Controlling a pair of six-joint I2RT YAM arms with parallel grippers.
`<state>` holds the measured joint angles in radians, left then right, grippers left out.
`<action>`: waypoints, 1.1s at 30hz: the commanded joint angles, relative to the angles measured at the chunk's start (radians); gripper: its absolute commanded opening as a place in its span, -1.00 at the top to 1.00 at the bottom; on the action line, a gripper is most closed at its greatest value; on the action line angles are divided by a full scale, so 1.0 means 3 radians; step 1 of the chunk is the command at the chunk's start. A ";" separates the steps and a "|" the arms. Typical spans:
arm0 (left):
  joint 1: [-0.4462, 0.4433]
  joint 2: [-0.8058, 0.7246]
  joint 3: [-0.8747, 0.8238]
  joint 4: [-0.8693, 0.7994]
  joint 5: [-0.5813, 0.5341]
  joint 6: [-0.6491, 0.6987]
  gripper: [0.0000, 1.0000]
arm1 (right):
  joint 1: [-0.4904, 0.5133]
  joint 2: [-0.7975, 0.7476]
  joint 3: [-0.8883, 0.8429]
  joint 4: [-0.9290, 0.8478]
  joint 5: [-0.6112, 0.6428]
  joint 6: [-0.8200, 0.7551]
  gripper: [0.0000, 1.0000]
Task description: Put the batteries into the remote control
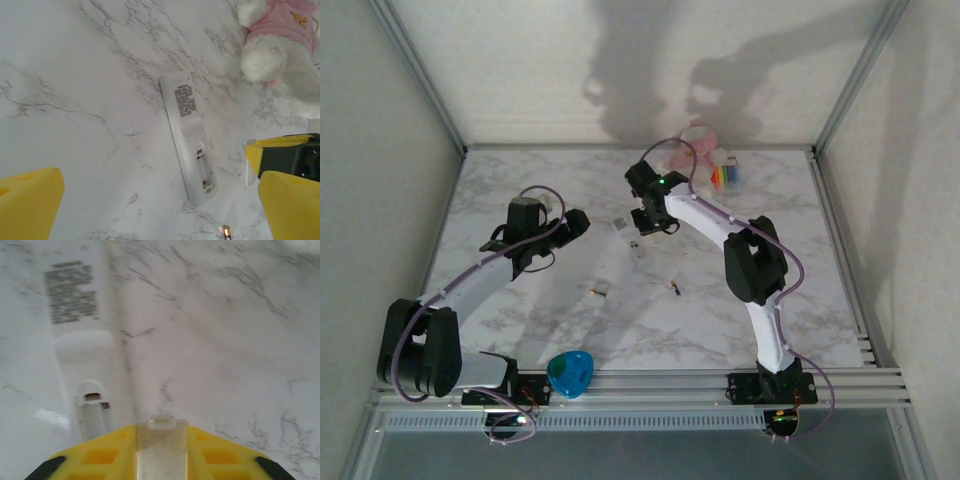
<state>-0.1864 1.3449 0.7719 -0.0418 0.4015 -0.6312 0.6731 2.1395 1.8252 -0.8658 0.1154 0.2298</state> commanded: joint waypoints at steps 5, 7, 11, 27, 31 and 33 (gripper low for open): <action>-0.0006 -0.0088 -0.0001 -0.0002 0.0049 0.0018 -0.99 | -0.0102 -0.0108 -0.0352 0.0155 0.0154 0.0189 0.44; -0.0003 -0.0087 -0.0001 -0.0019 0.0048 0.0023 -0.99 | -0.0124 -0.0068 -0.0429 0.0156 0.0172 0.0190 0.44; -0.0009 -0.0092 -0.0011 -0.0049 0.0043 0.0023 -0.99 | -0.0152 0.0034 -0.0552 0.0191 0.0180 0.0238 0.42; -0.0212 -0.0260 -0.0078 -0.0331 -0.0215 -0.0117 -0.99 | -0.0160 -0.0121 -0.0664 0.0262 0.0049 0.0299 -0.18; -0.0247 -0.0387 -0.0197 -0.0368 -0.0314 -0.0230 -0.99 | -0.0038 -0.0185 -0.0601 0.0304 -0.0221 0.0253 -0.25; -0.0251 -0.0451 -0.0259 -0.0387 -0.0335 -0.0270 -0.99 | 0.0025 -0.0141 -0.0545 0.0312 -0.0320 0.0262 -0.29</action>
<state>-0.2520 1.2407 0.7200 -0.1223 0.3397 -0.6796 0.6472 2.1288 1.6367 -0.7765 0.0834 0.3077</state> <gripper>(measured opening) 0.996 0.639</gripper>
